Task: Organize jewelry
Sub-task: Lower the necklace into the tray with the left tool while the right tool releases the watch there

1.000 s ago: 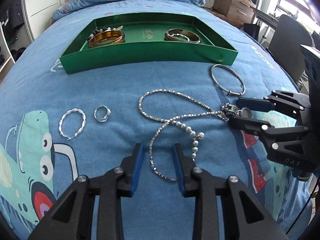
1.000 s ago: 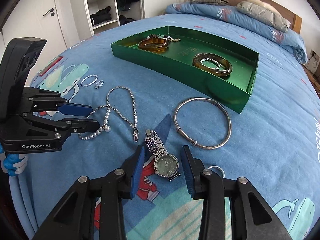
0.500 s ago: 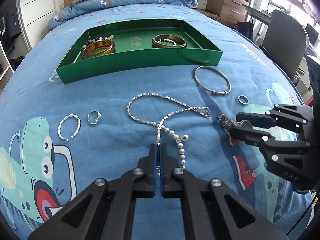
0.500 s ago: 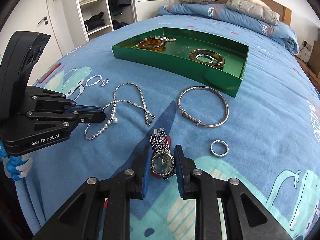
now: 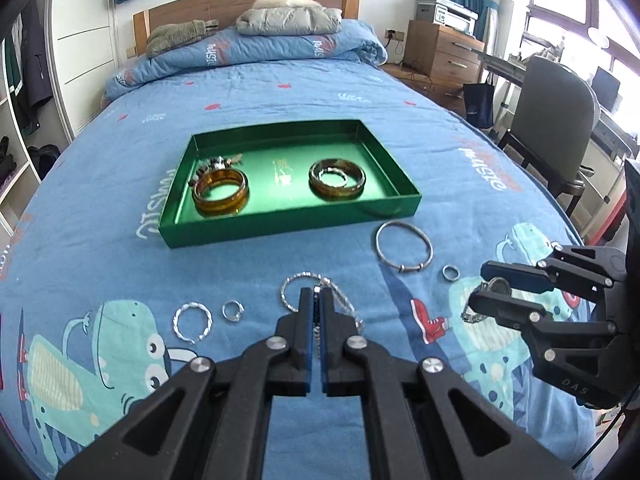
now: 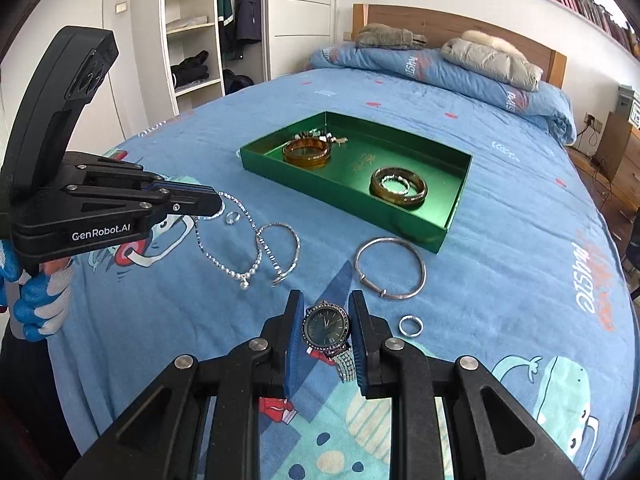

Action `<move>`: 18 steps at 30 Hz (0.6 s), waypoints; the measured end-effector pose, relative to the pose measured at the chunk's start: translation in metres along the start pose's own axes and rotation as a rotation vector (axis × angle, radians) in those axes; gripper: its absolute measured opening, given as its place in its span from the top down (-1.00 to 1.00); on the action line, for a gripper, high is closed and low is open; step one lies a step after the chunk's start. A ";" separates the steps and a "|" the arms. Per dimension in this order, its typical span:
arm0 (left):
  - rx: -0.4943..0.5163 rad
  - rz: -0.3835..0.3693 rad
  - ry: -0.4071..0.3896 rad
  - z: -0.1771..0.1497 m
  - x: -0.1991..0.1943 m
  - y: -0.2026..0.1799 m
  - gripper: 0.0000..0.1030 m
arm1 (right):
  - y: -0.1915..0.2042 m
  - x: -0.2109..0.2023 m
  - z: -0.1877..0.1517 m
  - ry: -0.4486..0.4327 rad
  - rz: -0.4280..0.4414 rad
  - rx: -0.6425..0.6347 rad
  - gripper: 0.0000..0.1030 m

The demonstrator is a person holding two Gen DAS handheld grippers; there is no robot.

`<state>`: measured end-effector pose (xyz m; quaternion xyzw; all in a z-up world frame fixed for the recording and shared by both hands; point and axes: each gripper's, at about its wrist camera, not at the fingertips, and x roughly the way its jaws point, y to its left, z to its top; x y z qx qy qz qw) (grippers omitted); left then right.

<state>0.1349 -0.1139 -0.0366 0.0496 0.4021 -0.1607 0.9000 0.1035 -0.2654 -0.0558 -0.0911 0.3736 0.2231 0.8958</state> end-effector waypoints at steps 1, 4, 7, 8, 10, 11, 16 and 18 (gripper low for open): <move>0.003 0.001 -0.012 0.007 -0.004 0.001 0.96 | -0.001 -0.002 0.005 -0.010 -0.004 0.000 0.56; 0.015 -0.003 -0.058 0.033 -0.015 0.005 0.96 | -0.004 -0.007 0.027 -0.045 -0.027 -0.005 0.56; 0.017 -0.007 -0.105 0.068 -0.023 0.011 0.96 | -0.010 -0.008 0.055 -0.091 -0.046 -0.002 0.56; 0.015 -0.009 -0.122 0.081 -0.025 0.013 0.96 | -0.013 -0.007 0.065 -0.106 -0.053 0.001 0.56; 0.016 -0.010 -0.157 0.107 -0.028 0.018 0.96 | -0.019 -0.003 0.083 -0.134 -0.065 0.009 0.56; 0.019 -0.007 -0.174 0.120 -0.029 0.018 0.96 | -0.023 -0.002 0.091 -0.148 -0.068 0.016 0.56; 0.018 -0.004 -0.233 0.179 -0.012 0.027 0.96 | -0.044 0.020 0.133 -0.200 -0.086 0.053 0.56; 0.009 -0.008 -0.242 0.198 0.002 0.032 0.96 | -0.055 0.035 0.147 -0.207 -0.093 0.067 0.56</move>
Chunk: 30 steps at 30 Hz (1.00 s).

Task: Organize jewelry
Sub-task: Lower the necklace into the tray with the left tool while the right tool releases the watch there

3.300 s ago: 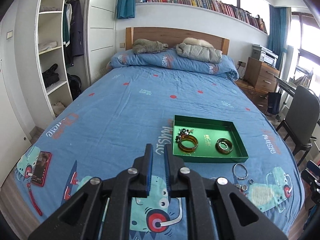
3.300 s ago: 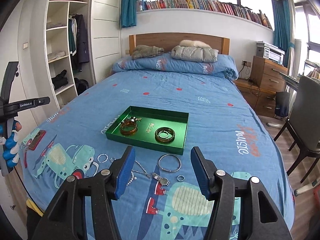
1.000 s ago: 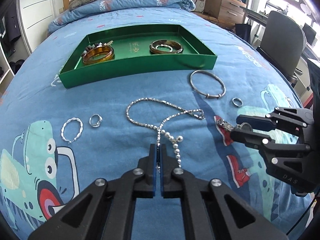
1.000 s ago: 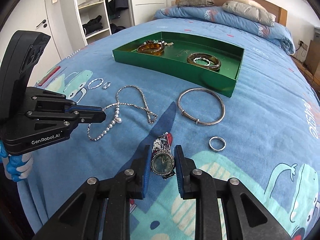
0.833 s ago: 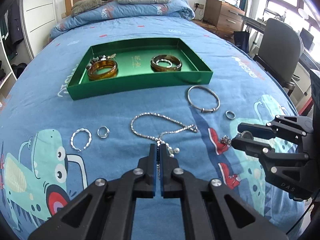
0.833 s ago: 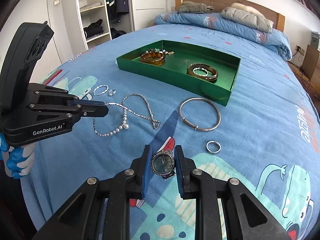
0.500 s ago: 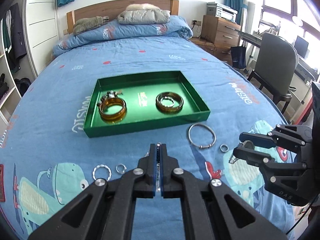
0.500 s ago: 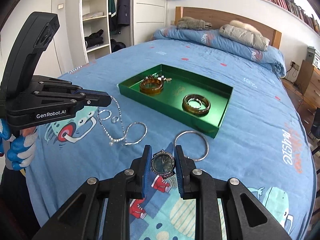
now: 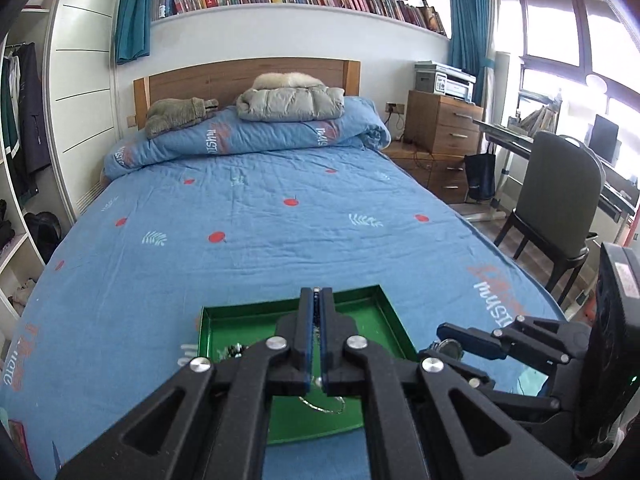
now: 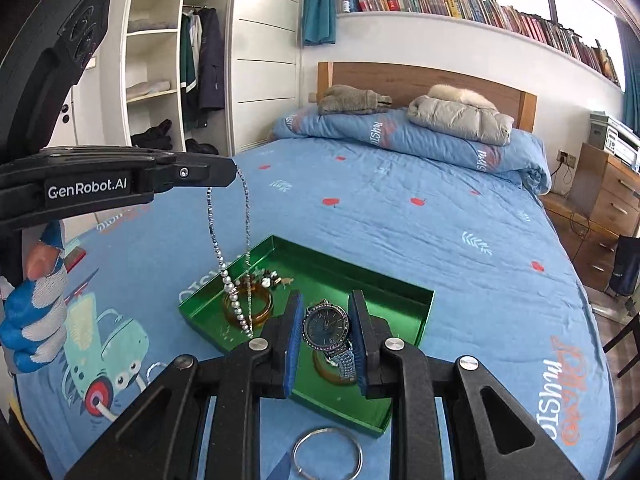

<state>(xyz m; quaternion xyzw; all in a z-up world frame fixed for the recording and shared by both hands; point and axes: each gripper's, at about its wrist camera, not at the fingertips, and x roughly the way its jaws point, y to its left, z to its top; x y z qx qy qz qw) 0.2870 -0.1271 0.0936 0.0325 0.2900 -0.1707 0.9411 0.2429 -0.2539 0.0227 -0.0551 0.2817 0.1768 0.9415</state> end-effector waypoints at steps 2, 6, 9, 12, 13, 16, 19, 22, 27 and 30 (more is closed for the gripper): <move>-0.009 -0.003 -0.003 0.010 0.020 0.005 0.96 | -0.010 0.022 0.009 0.002 -0.008 0.016 0.56; -0.028 -0.006 0.034 0.009 0.068 0.017 0.96 | -0.027 0.067 0.012 0.027 -0.017 0.047 0.56; -0.040 -0.009 0.085 -0.006 0.105 0.024 0.96 | -0.036 0.097 0.006 0.056 -0.018 0.075 0.56; -0.056 -0.010 0.149 -0.028 0.137 0.028 0.96 | -0.042 0.125 -0.004 0.098 -0.023 0.092 0.56; -0.063 -0.009 0.171 -0.036 0.145 0.029 0.96 | -0.044 0.133 -0.007 0.115 -0.024 0.097 0.56; -0.065 0.004 0.225 -0.059 0.165 0.031 0.96 | -0.051 0.155 -0.018 0.174 -0.032 0.120 0.56; -0.065 0.016 0.260 -0.077 0.178 0.033 0.96 | -0.057 0.169 -0.028 0.230 -0.044 0.144 0.56; -0.077 0.027 0.293 -0.088 0.191 0.037 0.96 | -0.060 0.174 -0.031 0.270 -0.040 0.157 0.56; -0.095 0.038 0.336 -0.098 0.205 0.042 0.96 | -0.060 0.184 -0.040 0.360 -0.063 0.151 0.56; -0.104 0.035 0.359 -0.103 0.211 0.044 0.96 | -0.062 0.186 -0.040 0.367 -0.062 0.152 0.56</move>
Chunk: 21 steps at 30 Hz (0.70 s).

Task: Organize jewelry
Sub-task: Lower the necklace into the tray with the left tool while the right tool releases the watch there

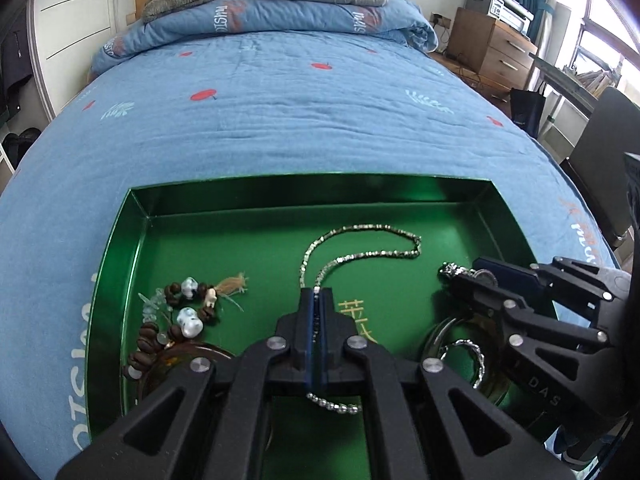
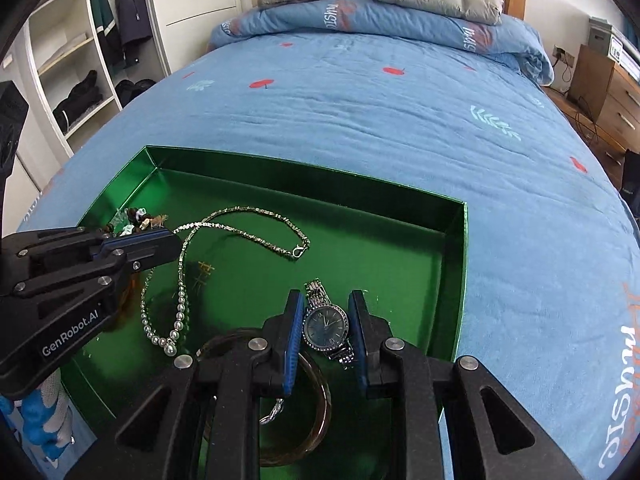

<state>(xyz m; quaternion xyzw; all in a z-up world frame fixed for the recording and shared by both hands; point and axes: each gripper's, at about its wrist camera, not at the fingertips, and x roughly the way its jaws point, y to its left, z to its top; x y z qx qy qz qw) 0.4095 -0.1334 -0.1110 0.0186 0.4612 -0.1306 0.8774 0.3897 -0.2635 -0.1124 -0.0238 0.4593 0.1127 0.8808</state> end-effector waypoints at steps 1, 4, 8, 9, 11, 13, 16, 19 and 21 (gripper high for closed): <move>-0.005 -0.003 0.007 -0.001 0.003 0.001 0.96 | -0.001 0.001 0.001 0.006 0.002 -0.002 0.56; -0.011 -0.007 0.005 -0.003 0.004 0.002 0.95 | 0.002 0.004 0.003 0.029 -0.004 -0.014 0.57; -0.016 -0.010 0.005 -0.002 0.004 0.003 0.95 | 0.002 0.004 0.002 0.031 -0.007 -0.017 0.57; -0.016 -0.010 0.005 -0.002 0.004 0.003 0.95 | 0.002 0.004 0.003 0.031 -0.007 -0.016 0.57; -0.019 -0.012 0.004 -0.002 0.003 0.004 0.95 | 0.002 0.004 0.003 0.032 -0.008 -0.016 0.57; -0.028 -0.019 0.004 -0.002 0.003 0.005 0.95 | 0.002 0.004 0.002 0.032 -0.011 -0.015 0.57; -0.035 -0.027 -0.008 -0.002 -0.001 0.007 0.94 | 0.002 0.004 0.003 0.036 -0.013 -0.014 0.55; -0.031 -0.034 -0.029 0.000 -0.010 0.007 0.92 | 0.000 0.003 0.005 0.033 -0.021 -0.001 0.35; -0.022 -0.021 -0.044 0.002 -0.019 0.006 0.92 | 0.000 -0.001 0.004 0.019 -0.022 0.001 0.24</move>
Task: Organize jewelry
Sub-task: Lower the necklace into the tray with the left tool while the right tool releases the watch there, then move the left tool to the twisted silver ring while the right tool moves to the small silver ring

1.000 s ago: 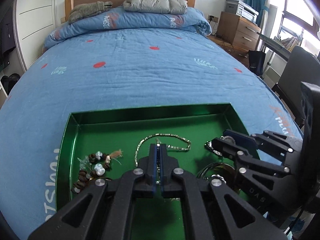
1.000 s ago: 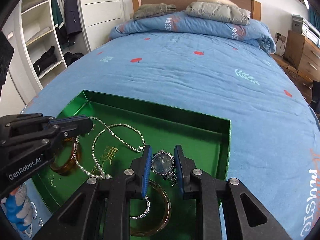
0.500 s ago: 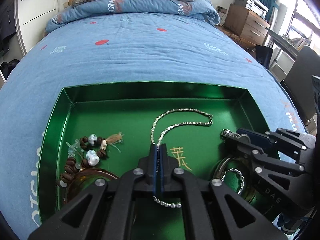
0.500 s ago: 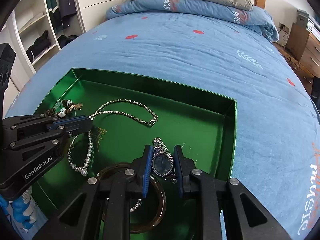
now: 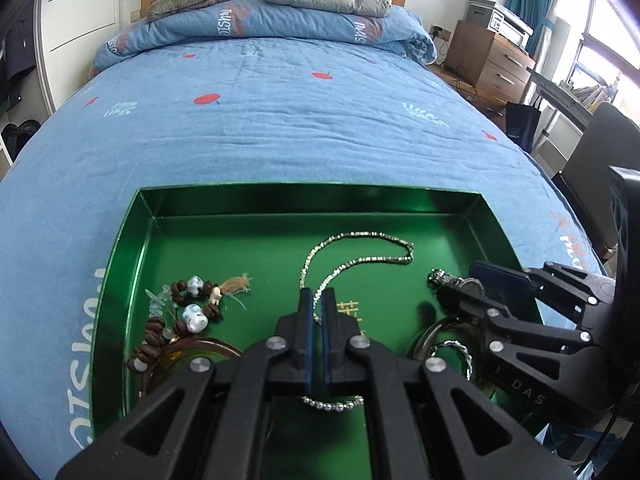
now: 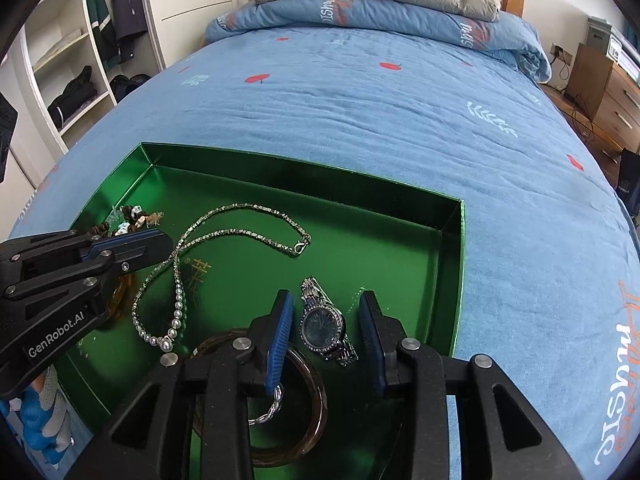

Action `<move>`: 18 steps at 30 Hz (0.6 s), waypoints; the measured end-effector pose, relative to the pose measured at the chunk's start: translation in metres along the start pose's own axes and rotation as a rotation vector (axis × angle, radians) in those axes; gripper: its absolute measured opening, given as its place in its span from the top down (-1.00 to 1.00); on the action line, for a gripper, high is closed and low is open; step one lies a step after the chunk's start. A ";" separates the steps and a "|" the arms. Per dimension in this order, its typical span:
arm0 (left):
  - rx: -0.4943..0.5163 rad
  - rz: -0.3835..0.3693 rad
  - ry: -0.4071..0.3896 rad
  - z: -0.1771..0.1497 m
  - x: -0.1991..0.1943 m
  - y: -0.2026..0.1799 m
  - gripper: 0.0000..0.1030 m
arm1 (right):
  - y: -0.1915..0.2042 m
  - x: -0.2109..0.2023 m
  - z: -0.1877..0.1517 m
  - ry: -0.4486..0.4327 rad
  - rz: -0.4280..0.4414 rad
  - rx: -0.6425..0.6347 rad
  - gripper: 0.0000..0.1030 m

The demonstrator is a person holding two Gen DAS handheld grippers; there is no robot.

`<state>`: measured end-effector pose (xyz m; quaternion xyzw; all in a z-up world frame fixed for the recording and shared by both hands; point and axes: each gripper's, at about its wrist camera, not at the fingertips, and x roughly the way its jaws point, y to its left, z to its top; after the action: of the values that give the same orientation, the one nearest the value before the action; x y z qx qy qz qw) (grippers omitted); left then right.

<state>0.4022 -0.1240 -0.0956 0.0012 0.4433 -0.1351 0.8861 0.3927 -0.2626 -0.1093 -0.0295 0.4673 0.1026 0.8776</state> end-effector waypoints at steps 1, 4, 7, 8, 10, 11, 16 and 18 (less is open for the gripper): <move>0.006 0.010 -0.010 0.001 -0.005 -0.001 0.92 | 0.000 -0.002 0.000 -0.003 -0.006 0.000 0.19; 0.016 0.025 -0.035 0.003 -0.022 -0.002 0.92 | 0.002 -0.014 -0.001 -0.019 -0.008 0.005 0.12; 0.014 0.039 -0.063 0.004 -0.043 -0.002 0.92 | 0.004 -0.031 -0.003 -0.045 -0.016 0.012 0.06; 0.014 0.045 -0.071 0.003 -0.050 -0.001 0.92 | 0.005 -0.039 -0.003 -0.057 -0.018 0.014 0.01; 0.012 0.056 -0.086 0.002 -0.065 0.000 0.92 | 0.006 -0.056 -0.004 -0.084 -0.019 0.020 -0.02; 0.012 0.061 -0.094 0.001 -0.073 0.000 0.92 | 0.007 -0.065 -0.004 -0.096 -0.020 0.022 -0.03; 0.003 0.086 -0.133 -0.009 -0.112 0.001 0.92 | 0.015 -0.111 -0.013 -0.149 -0.029 0.018 -0.08; 0.005 0.094 -0.144 -0.015 -0.128 0.002 0.92 | 0.020 -0.128 -0.020 -0.164 -0.030 0.016 -0.08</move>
<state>0.3177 -0.0901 -0.0039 0.0146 0.3777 -0.0941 0.9210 0.3027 -0.2658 -0.0137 -0.0212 0.3941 0.0879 0.9146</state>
